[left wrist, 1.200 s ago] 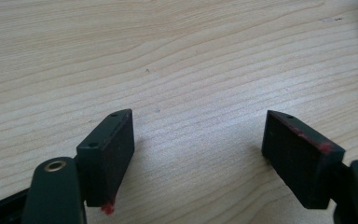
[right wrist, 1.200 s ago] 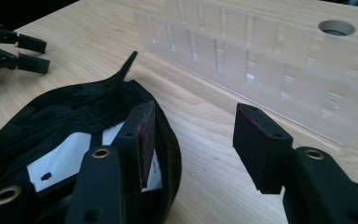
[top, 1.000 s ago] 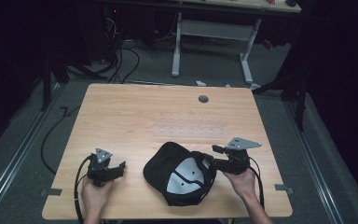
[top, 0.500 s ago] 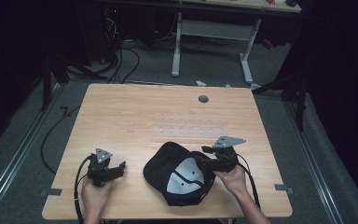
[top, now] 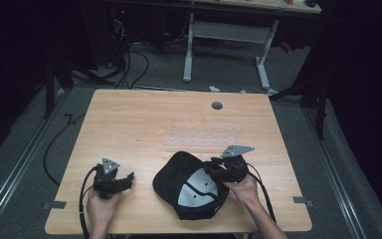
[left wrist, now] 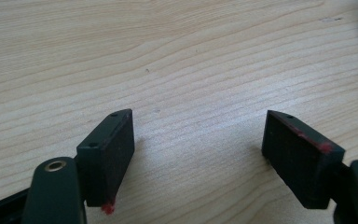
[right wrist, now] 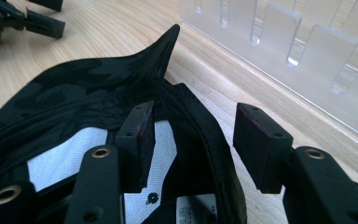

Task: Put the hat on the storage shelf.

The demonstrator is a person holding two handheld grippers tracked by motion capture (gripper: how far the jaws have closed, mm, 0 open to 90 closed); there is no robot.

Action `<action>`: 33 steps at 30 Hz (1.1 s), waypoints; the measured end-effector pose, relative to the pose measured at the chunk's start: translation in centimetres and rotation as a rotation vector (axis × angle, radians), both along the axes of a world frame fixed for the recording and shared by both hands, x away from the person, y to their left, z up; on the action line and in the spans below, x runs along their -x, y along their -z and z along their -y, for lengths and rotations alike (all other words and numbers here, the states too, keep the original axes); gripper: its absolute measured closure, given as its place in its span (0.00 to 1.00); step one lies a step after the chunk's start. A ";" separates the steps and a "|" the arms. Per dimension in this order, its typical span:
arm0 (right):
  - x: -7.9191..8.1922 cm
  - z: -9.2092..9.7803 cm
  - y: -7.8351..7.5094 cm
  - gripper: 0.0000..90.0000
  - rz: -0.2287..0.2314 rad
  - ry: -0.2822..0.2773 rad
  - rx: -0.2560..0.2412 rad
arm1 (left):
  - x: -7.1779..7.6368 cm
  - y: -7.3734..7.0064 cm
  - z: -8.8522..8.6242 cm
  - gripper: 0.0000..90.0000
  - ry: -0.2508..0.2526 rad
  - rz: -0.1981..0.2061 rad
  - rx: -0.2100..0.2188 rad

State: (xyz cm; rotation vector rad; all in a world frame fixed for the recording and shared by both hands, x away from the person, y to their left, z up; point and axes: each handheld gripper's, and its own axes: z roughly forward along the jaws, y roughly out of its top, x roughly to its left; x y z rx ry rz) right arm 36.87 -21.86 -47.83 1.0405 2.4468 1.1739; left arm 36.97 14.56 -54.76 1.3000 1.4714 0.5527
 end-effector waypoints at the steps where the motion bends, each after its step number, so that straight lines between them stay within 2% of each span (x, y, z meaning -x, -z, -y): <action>1: -0.1 -0.1 0.1 0.55 -0.002 -0.003 0.003 | 0.0 0.0 0.0 0.28 -0.001 0.000 0.003; 5: -0.4 -0.3 0.6 0.56 -0.017 -0.013 0.003 | 0.0 0.0 0.0 0.28 -0.001 0.001 0.003; 13: -0.6 -0.7 1.1 0.59 -0.016 -0.018 0.023 | 0.0 0.0 0.0 0.28 -0.002 0.000 0.003; 15: -0.7 -0.9 1.4 0.64 -0.014 -0.026 0.041 | 0.0 0.0 0.0 0.28 -0.002 0.000 0.003; 21: -0.7 -0.6 1.4 0.76 -0.005 -0.040 0.032 | 0.0 0.0 0.0 0.28 -0.002 0.000 0.003; 27: -0.5 -0.3 1.5 0.81 0.008 -0.052 0.042 | 0.0 0.0 0.0 0.28 -0.002 0.000 0.003; 33: -0.2 0.1 1.6 0.86 0.014 -0.056 0.031 | 0.0 0.0 0.0 0.28 -0.003 0.000 0.003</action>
